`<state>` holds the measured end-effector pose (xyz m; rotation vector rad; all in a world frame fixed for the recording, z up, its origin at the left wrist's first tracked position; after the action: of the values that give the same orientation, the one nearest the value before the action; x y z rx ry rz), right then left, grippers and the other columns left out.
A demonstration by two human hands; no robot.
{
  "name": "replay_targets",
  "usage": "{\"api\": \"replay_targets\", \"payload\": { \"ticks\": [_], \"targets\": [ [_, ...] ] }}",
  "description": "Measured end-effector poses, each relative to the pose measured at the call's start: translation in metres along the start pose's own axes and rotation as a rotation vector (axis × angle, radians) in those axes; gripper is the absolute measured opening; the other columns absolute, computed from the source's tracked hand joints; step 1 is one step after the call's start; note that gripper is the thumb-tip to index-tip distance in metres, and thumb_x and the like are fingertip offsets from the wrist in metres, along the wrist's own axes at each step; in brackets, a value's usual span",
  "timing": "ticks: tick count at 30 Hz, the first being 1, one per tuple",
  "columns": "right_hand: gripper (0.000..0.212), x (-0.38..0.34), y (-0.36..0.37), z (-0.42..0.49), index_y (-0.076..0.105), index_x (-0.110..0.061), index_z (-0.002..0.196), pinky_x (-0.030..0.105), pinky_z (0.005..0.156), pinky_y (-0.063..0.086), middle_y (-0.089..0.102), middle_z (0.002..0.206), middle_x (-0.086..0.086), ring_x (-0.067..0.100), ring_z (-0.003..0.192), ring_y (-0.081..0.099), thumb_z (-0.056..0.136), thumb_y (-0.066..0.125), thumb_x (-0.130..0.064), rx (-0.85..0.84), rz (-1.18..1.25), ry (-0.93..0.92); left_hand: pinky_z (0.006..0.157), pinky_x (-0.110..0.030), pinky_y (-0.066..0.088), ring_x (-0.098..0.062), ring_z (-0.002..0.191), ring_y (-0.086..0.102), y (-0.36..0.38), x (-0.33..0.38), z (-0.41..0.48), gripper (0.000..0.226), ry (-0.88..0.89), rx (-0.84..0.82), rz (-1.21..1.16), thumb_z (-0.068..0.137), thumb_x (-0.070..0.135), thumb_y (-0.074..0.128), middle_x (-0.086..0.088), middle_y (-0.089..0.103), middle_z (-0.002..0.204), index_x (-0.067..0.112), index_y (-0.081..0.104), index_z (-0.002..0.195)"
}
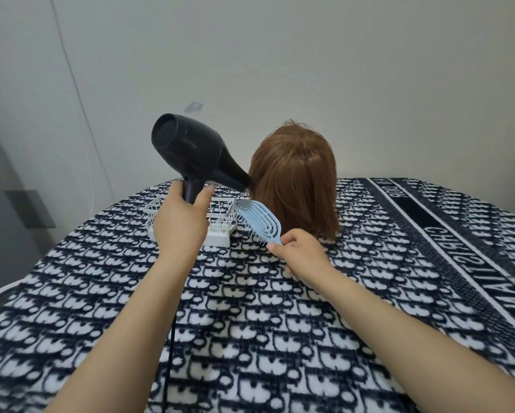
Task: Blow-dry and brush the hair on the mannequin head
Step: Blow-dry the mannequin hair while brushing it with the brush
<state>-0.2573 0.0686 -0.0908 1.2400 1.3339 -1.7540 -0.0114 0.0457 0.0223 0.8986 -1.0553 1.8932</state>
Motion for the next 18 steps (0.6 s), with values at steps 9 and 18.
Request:
{"api": "replay_targets", "payload": {
  "ticks": [9,18],
  "targets": [
    [0.039,-0.009,0.018,-0.004,0.039,-0.018,0.073,0.024,0.039,0.024,0.029,0.061,0.001,0.014,0.045,0.031,0.083,0.070,-0.039,-0.142,0.153,0.008,0.079,-0.048,0.061,-0.019,0.065,0.074,0.002,-0.007,0.001,0.031,-0.011,0.024,-0.070,0.092,0.059,0.063,-0.001,0.069,0.079,0.030,0.054,0.085],
    [0.047,-0.029,0.066,0.001,0.022,-0.023,0.073,0.022,0.039,0.020,0.020,0.067,0.002,0.013,0.045,0.021,0.091,0.063,-0.035,-0.246,0.171,0.066,0.066,-0.039,0.056,-0.021,0.054,0.064,0.000,-0.039,0.023,0.032,-0.240,-0.033,-0.311,0.090,0.026,0.069,-0.012,0.071,0.081,0.002,0.057,0.107]
  ]
}}
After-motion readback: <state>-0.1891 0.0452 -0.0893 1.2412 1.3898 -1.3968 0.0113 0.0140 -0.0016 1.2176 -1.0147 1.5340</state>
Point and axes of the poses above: each hand's wrist, its own z-axis towards the middle knuckle, its own y-axis out of the palm, x = y × z, the point moved 9 cm from there along z, towards the middle knuckle
